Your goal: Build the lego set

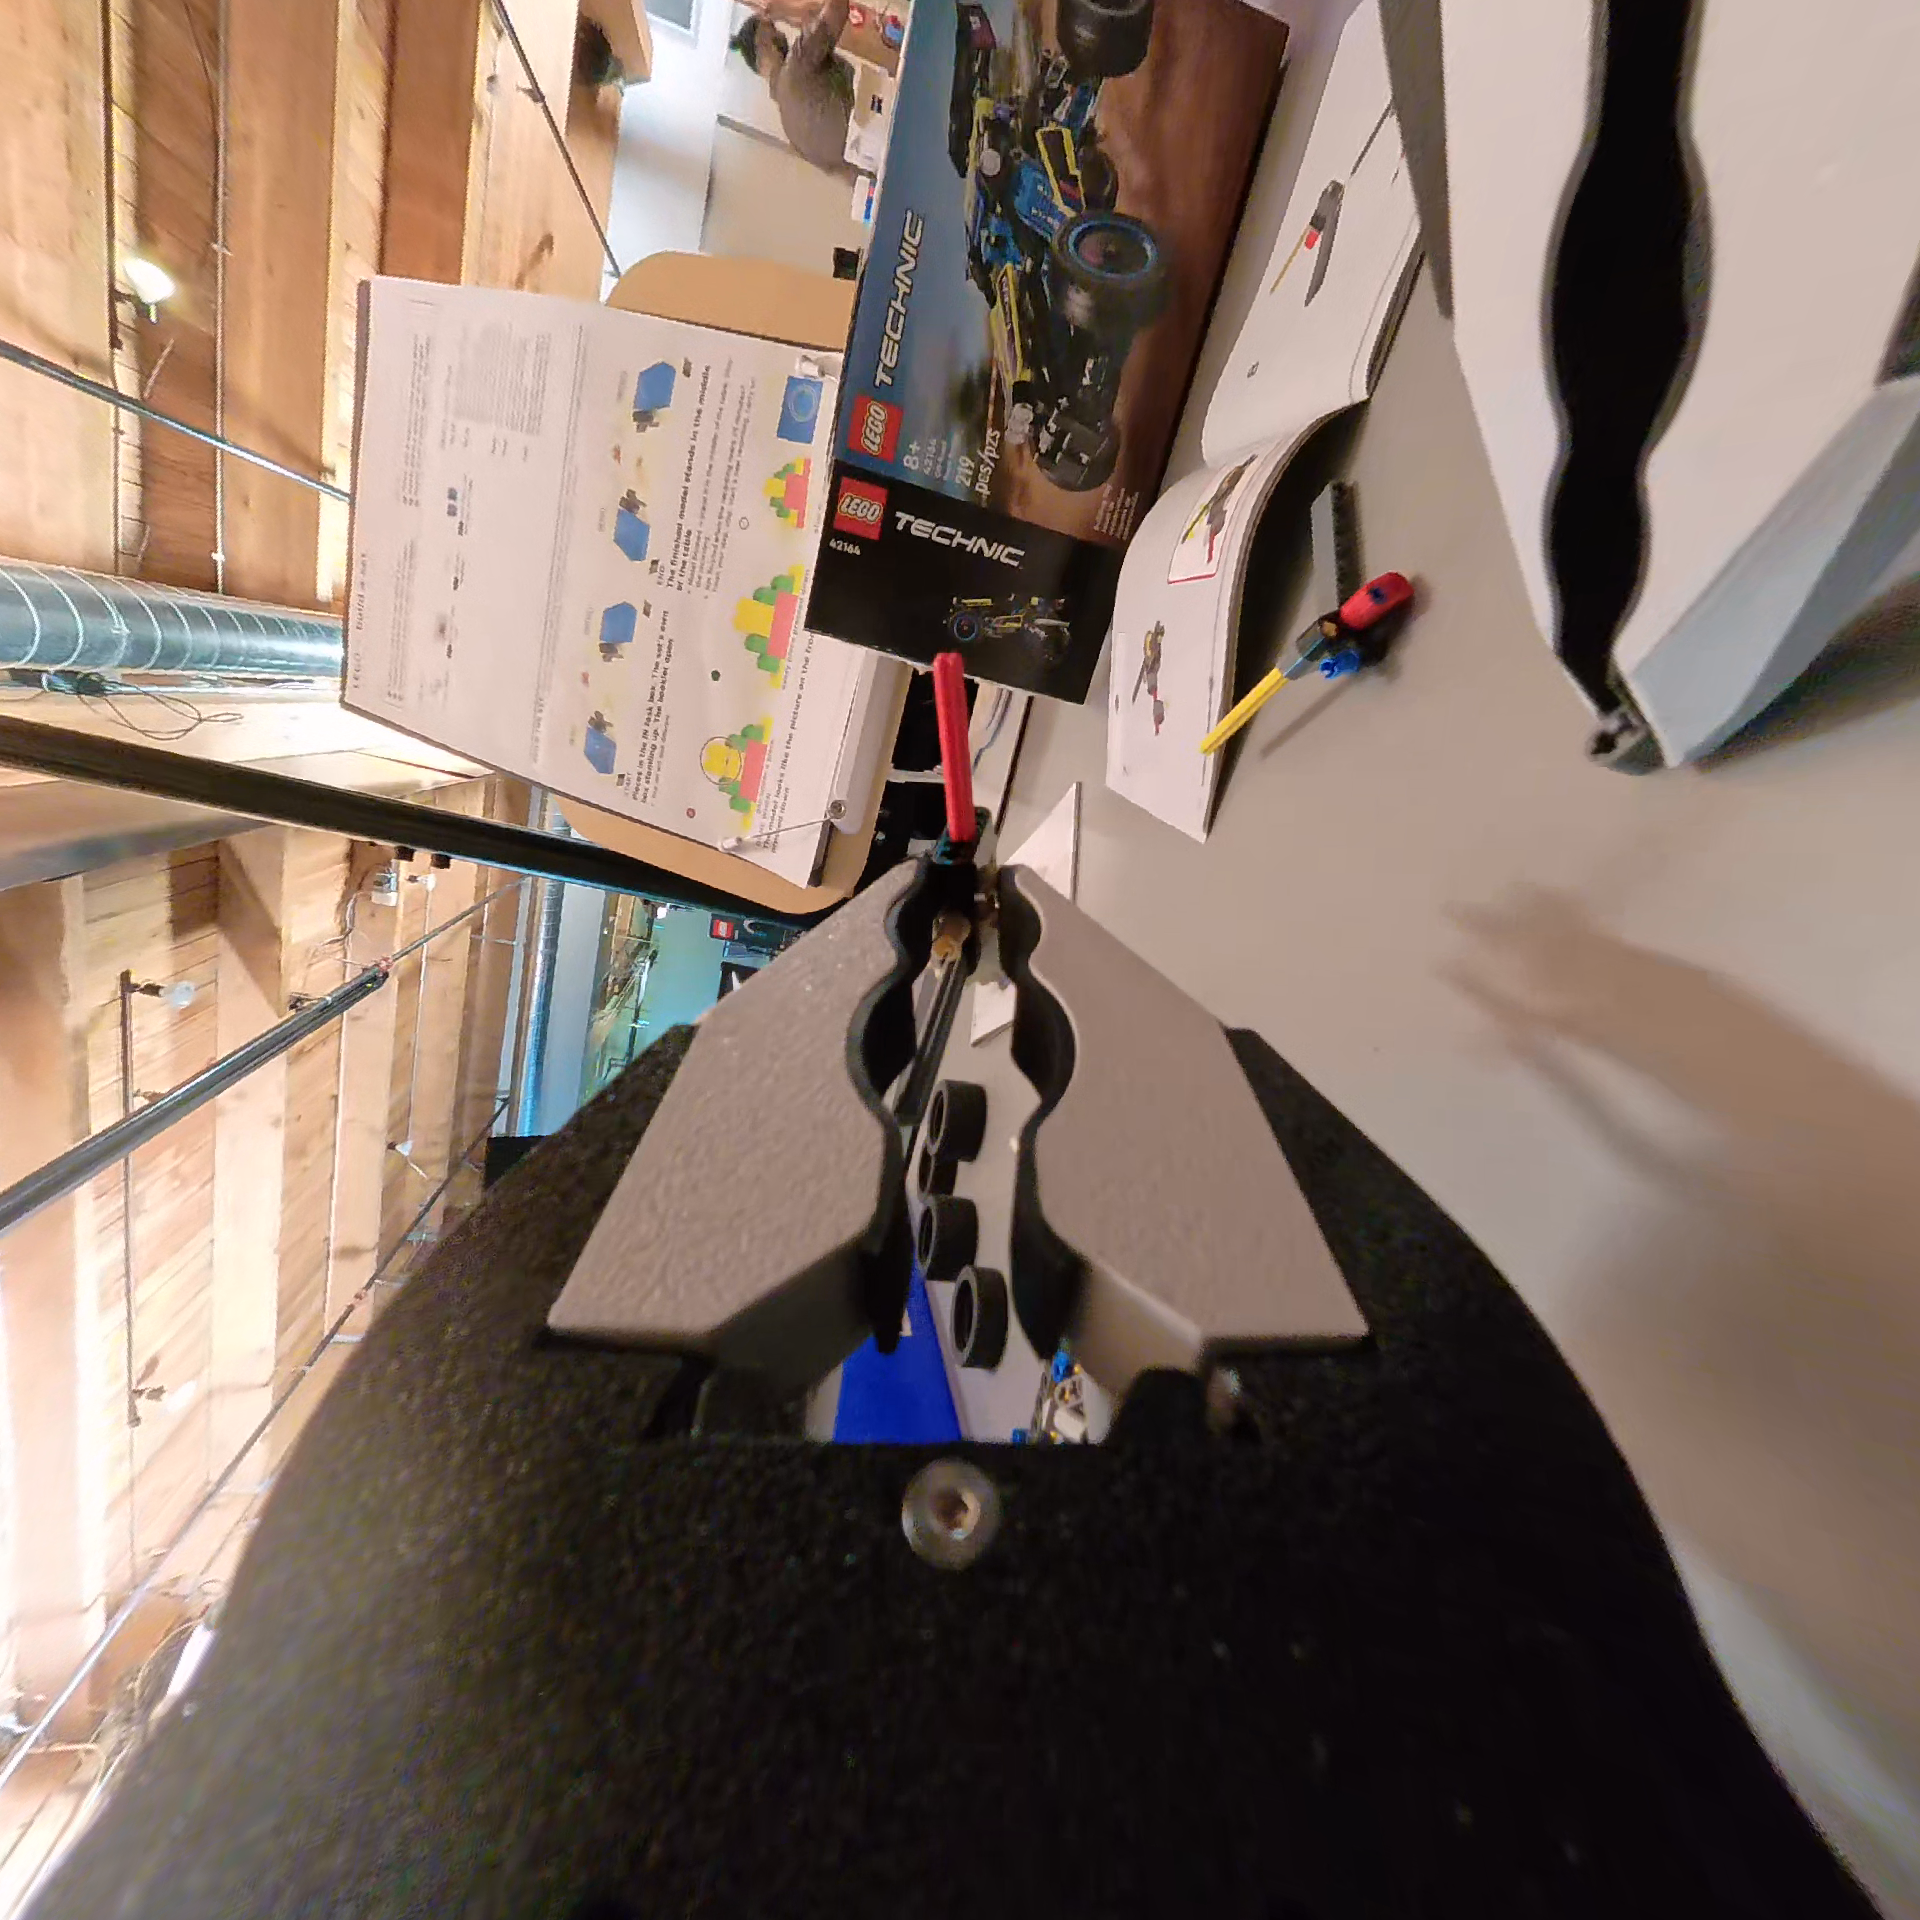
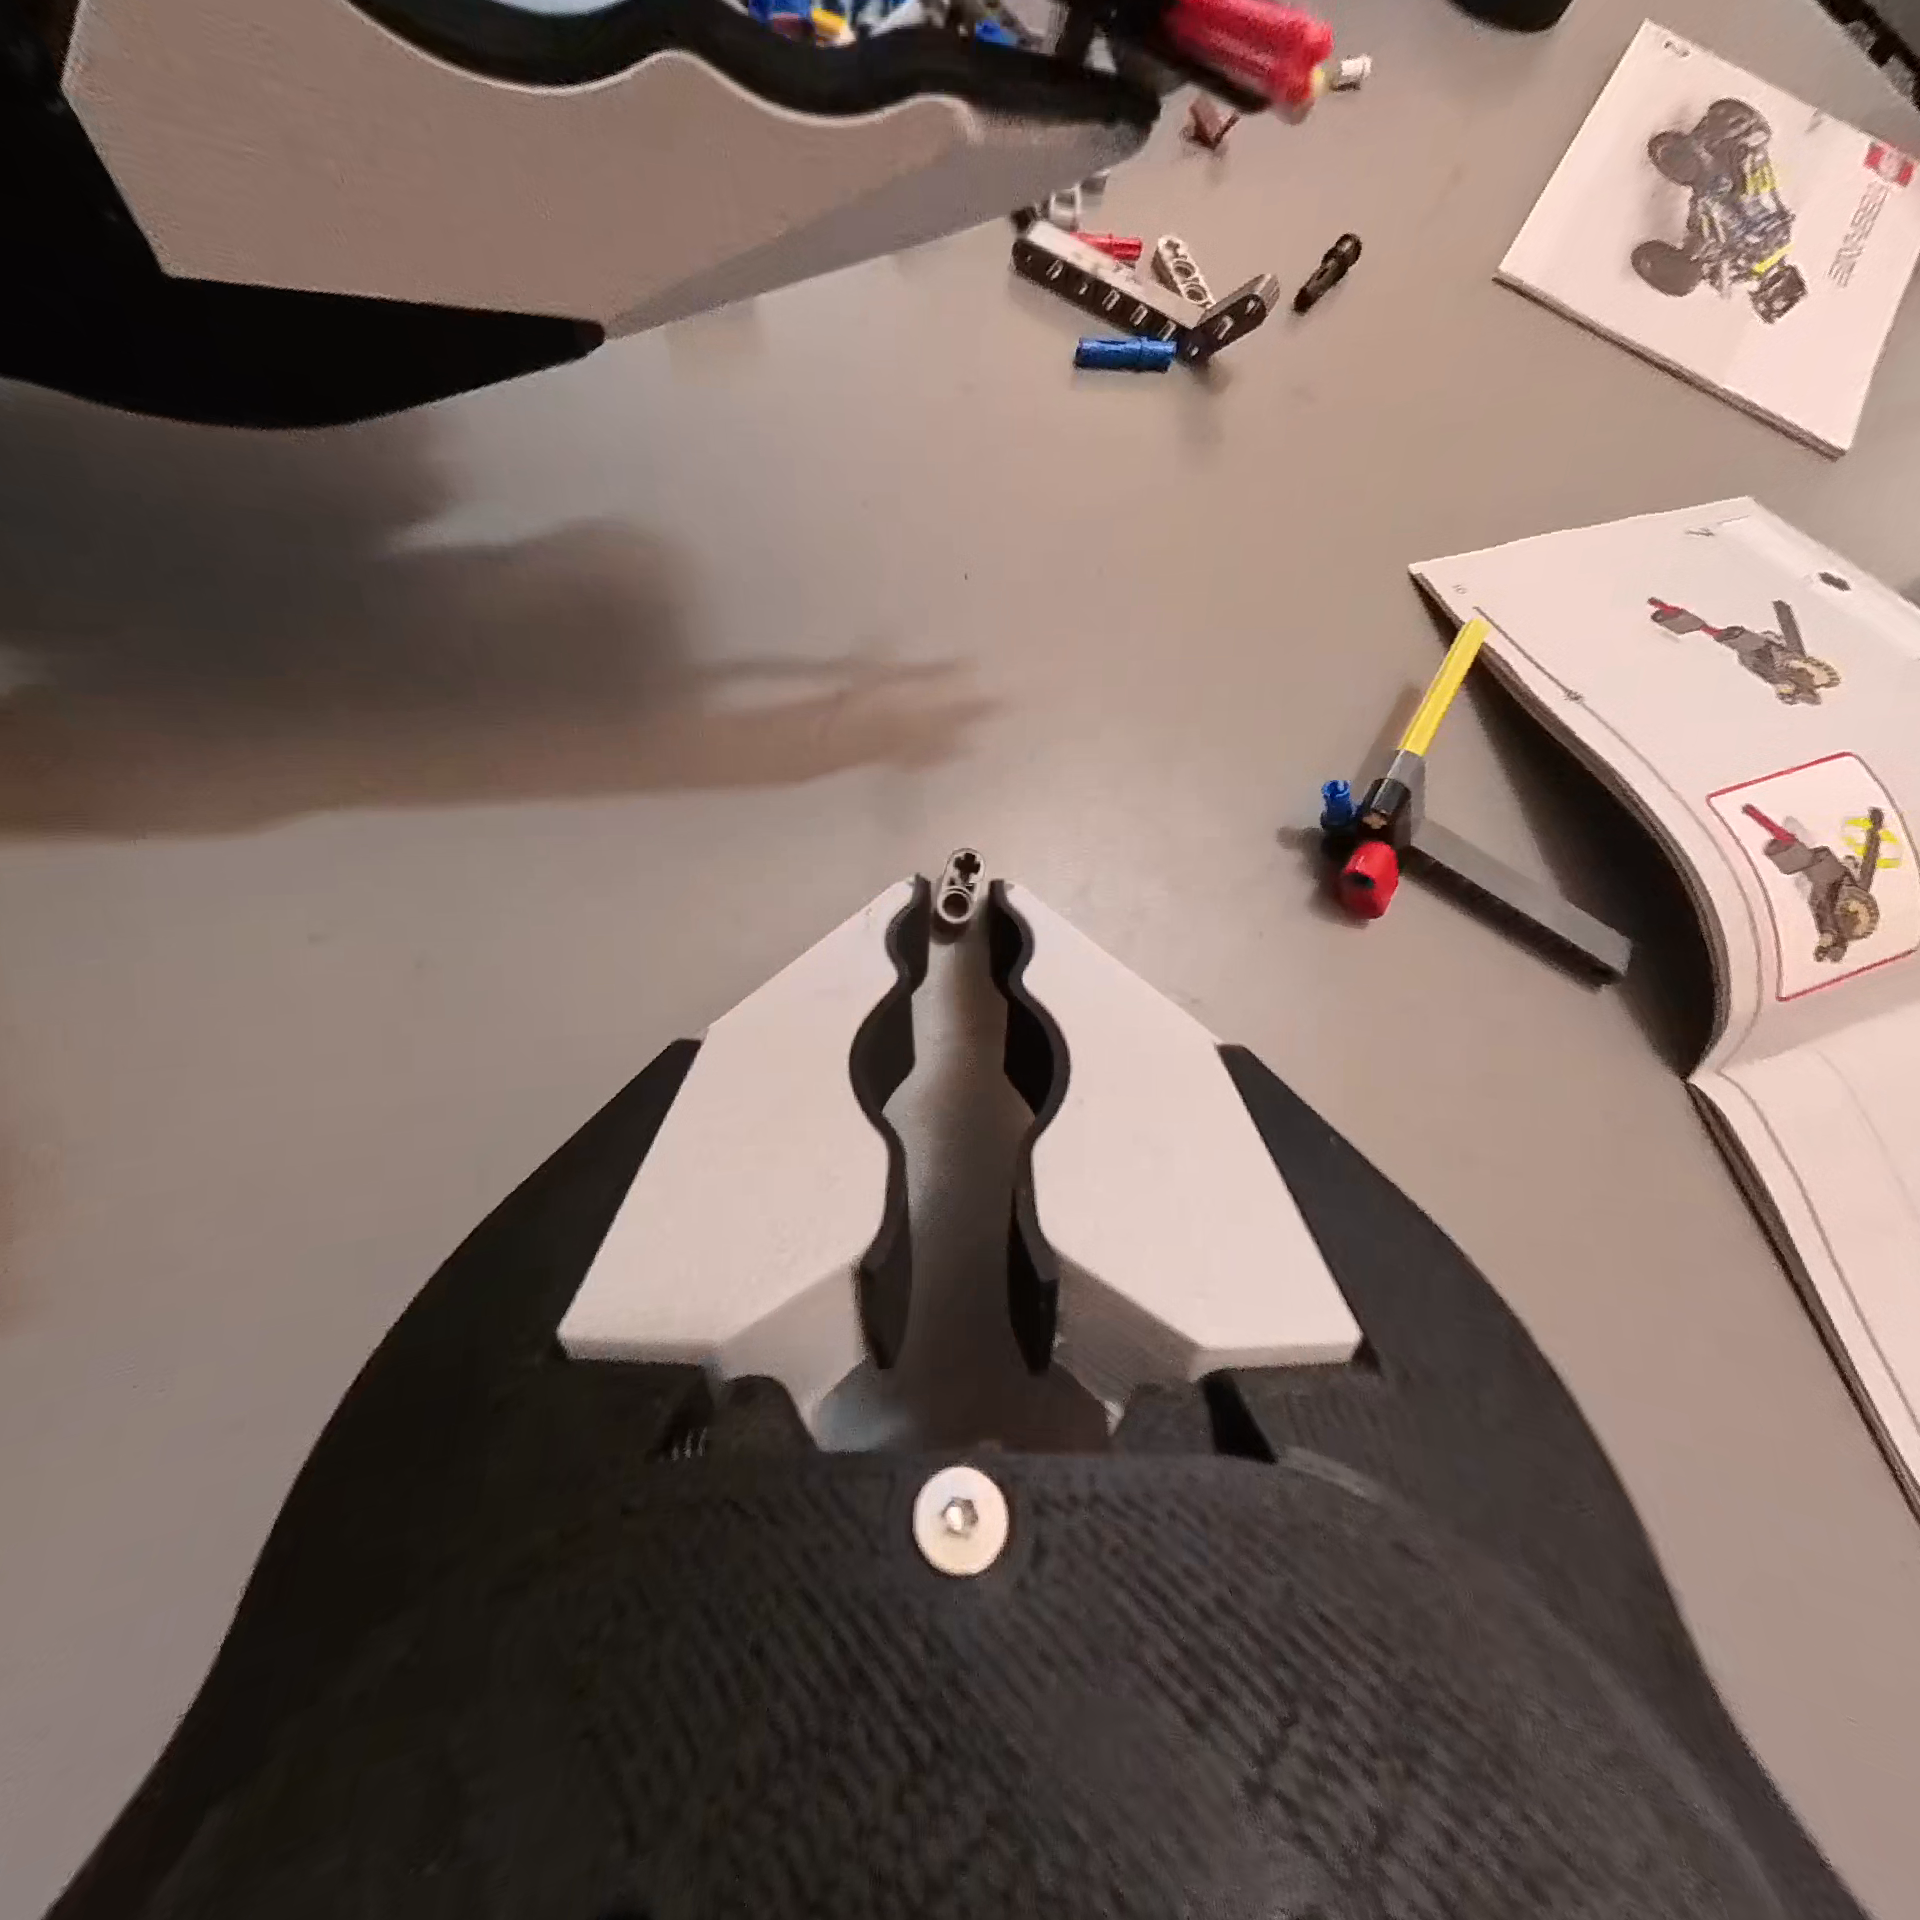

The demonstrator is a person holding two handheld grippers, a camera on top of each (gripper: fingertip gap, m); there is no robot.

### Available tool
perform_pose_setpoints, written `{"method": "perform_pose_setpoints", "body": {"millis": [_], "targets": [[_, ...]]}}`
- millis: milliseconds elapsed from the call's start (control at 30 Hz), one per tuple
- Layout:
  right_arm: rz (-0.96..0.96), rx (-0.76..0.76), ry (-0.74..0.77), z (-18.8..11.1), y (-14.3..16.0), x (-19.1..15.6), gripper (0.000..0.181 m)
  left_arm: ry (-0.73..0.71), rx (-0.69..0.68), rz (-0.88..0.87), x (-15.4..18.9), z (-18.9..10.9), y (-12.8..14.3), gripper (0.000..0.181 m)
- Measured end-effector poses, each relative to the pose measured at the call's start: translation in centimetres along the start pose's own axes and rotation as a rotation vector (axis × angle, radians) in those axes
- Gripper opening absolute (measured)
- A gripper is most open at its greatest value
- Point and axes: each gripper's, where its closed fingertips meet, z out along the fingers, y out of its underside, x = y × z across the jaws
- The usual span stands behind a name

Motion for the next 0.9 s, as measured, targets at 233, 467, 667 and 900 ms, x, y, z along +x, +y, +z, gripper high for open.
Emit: {"method": "perform_pose_setpoints", "body": {"millis": [233, 467, 667, 900], "targets": [[0.056, -0.004, -0.037, 0.2, -0.1, 0.1, 0.006, -0.008, 0.021, -0.049, 0.0, 0.5, 0.0, 0.009], [0.076, 0.472, 0.022, -3.2, -7.0, 3.1, 0.006, -0.128, -0.029, -0.024, -2.7, 0.9, 0.1, 0.009], [0.045, 0.961, -0.023, -7.5, -11.6, 4.4, 0.005, -0.171, -0.09, -0.119, -3.0, 1.7, 0.3, 0.009], [0.042, 0.935, 0.003, -6.9, -11.2, 4.2, 0.005, -0.141, -0.092, -0.167, -1.4, 1.3, 0.2, 0.009]]}}
